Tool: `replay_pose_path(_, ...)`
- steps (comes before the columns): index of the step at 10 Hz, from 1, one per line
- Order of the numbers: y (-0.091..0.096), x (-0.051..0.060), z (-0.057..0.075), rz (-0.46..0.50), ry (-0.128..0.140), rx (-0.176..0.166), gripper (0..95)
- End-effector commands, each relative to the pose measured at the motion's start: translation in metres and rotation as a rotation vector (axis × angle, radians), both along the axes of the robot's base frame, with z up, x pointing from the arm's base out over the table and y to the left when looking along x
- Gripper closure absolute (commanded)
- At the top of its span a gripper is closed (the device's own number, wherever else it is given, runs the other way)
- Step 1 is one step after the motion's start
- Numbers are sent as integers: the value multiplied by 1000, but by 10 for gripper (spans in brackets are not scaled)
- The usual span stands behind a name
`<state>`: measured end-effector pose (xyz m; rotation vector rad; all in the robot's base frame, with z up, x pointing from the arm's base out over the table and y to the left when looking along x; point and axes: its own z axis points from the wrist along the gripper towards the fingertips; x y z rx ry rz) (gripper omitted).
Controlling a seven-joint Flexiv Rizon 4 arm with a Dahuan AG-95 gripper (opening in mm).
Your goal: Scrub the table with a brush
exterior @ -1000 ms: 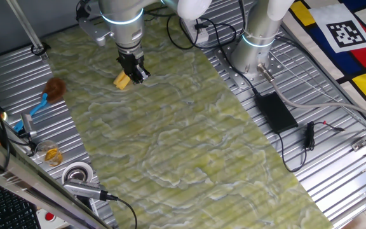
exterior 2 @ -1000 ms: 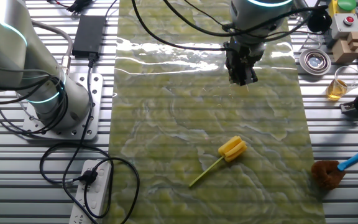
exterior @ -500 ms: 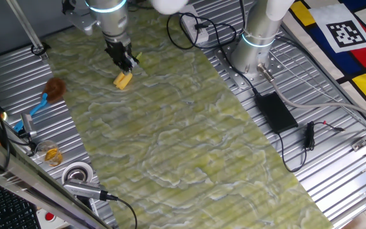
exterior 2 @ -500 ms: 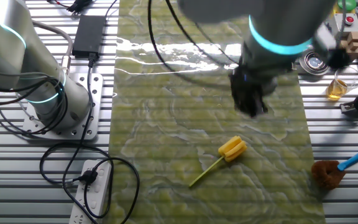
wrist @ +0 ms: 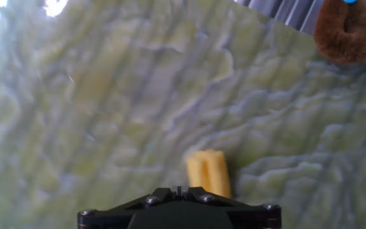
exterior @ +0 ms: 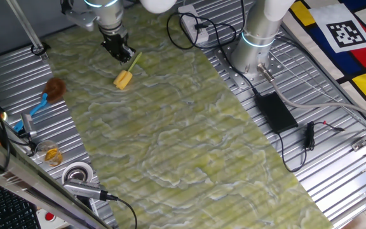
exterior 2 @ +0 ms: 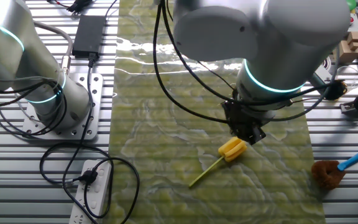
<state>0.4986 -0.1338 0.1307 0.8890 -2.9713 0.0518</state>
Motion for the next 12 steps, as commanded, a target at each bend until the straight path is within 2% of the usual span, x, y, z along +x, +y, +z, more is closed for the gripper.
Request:
replay_pose_path(1, -2, -1, 0, 7, -9, -13, 950)
replay_pose_path(2, -2, -1, 0, 32, -12, -38, 950)
replay_pose_path(3, -2, -1, 0, 18, -13, -39, 950)
replay_pose_path(4, -2, -1, 0, -8, -13, -40, 950)
replay_pose_path(5, -2, -1, 0, -87, -23, -41, 950)
replay_pose_path(6, -2, -1, 0, -106, -28, -48, 950)
replay_pose_path(7, -2, -1, 0, -147, -44, -120, 950)
replay_pose_path(8, -2, -1, 0, -165, -46, -133, 950)
replay_pose_path(9, -2, -1, 0, -171, -35, -127, 950)
replay_pose_path(12, -2, -1, 0, -135, -26, -125, 950)
